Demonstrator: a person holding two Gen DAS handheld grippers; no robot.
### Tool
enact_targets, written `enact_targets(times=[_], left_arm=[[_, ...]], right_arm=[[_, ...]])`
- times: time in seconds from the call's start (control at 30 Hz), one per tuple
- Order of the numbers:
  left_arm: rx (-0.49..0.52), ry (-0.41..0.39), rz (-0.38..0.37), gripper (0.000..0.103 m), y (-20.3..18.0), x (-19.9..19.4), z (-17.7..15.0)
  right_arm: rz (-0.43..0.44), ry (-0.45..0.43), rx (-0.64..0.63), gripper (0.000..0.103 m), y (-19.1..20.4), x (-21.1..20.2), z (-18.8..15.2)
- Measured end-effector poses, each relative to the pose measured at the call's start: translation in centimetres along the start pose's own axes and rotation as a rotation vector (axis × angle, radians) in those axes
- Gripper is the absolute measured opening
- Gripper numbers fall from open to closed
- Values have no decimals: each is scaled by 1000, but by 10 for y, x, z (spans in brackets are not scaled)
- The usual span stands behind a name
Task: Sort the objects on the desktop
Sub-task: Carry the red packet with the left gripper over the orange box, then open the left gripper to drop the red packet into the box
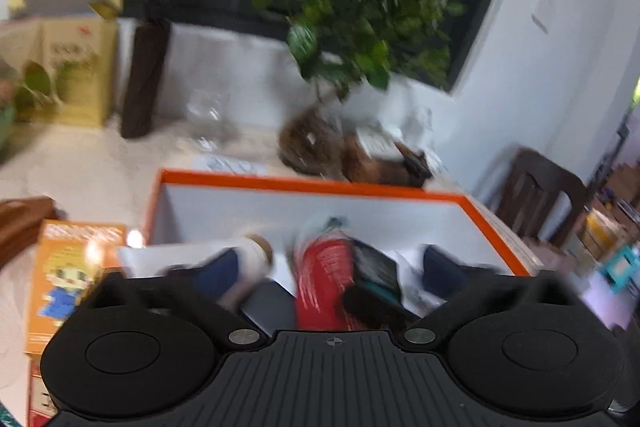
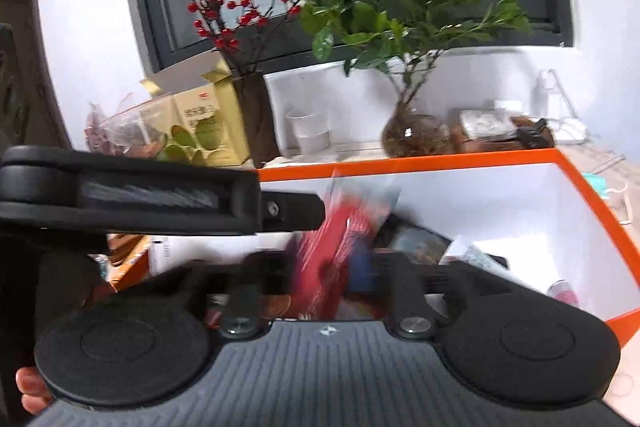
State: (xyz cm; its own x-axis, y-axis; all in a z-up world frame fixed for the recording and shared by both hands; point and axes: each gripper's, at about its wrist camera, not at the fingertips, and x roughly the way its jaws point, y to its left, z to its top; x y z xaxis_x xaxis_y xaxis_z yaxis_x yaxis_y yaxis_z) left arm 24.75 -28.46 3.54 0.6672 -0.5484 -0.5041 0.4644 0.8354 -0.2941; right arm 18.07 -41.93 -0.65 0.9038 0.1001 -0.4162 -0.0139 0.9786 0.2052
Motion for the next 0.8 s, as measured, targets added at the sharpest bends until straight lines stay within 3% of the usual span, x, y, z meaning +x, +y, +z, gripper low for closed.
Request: enact_targets(times=[0.07, 0.13, 0.27, 0.33, 0.47, 0.6, 0.8], left_arm=[[37, -37, 17, 103, -1, -8, -2], [61, -33, 12, 103, -2, -11, -3], [105, -14, 3, 103, -6, -15, -9], [125, -15, 15, 103, -9, -19, -13], [95, -4, -6, 103, -8, -39, -17], [80, -20, -25, 103, -10, -82, -25], [95, -82, 18, 103, -7, -165, -55]], right_arm=[[-41, -31, -24, 87, 2, -4, -1], [-34, -19, -21, 87, 2, -5, -2], [-52, -31, -7, 99, 7, -8, -3], [-66, -32, -26, 99, 11, -10, -4], [-72, -50, -68, 100, 25, -26, -4], [-12, -103, -100, 102, 46, -60, -7], [128, -158, -153, 103, 89, -107, -25]])
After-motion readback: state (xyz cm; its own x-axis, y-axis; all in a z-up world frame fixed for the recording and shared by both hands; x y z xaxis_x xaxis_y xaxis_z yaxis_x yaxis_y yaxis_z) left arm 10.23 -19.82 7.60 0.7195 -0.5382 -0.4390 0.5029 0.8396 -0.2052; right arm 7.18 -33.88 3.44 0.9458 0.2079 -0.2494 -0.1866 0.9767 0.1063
